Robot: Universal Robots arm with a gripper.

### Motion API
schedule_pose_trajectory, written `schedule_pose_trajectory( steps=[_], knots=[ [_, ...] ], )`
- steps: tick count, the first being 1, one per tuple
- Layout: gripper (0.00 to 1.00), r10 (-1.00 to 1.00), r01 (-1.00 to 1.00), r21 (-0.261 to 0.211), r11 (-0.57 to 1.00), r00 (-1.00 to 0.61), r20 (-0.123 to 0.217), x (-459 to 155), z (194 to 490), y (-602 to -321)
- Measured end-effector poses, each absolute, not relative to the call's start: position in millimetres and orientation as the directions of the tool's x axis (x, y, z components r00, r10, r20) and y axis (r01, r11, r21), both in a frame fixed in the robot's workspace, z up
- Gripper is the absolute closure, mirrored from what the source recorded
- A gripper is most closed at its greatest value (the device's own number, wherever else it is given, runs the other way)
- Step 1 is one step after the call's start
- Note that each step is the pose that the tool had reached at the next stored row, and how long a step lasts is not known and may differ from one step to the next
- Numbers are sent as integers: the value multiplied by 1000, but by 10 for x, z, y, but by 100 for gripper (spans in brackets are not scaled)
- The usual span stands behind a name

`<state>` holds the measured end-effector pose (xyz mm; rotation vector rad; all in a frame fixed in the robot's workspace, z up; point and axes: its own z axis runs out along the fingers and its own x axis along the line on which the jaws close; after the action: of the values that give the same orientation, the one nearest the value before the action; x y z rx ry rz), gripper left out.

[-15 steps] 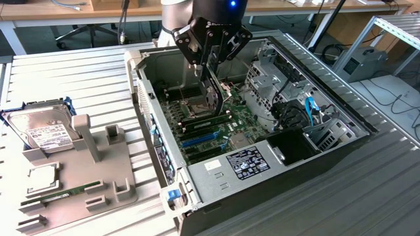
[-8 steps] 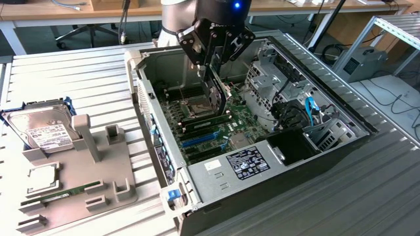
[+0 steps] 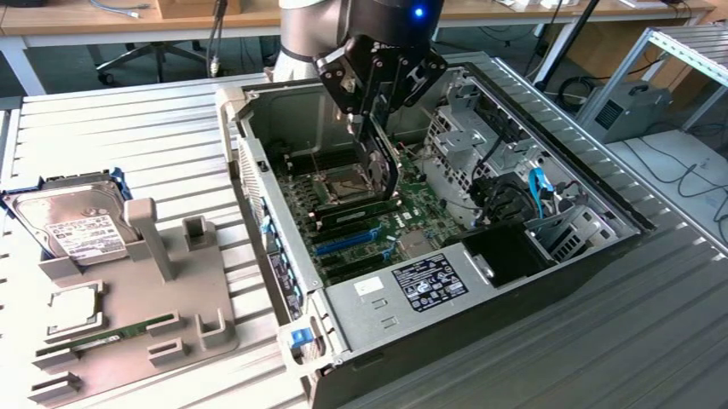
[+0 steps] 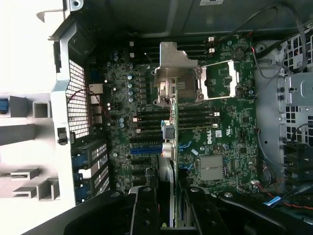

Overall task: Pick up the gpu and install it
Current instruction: 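Pick up the gpu and move the gpu toward the slot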

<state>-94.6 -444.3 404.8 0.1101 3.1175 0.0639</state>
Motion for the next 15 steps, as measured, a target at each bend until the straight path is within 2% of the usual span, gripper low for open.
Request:
schedule_pose_trajectory(
  steps=[15],
  knots=[
    [74,71,70,42,997,-997,-20,-813,3999,-4442]
  ],
)
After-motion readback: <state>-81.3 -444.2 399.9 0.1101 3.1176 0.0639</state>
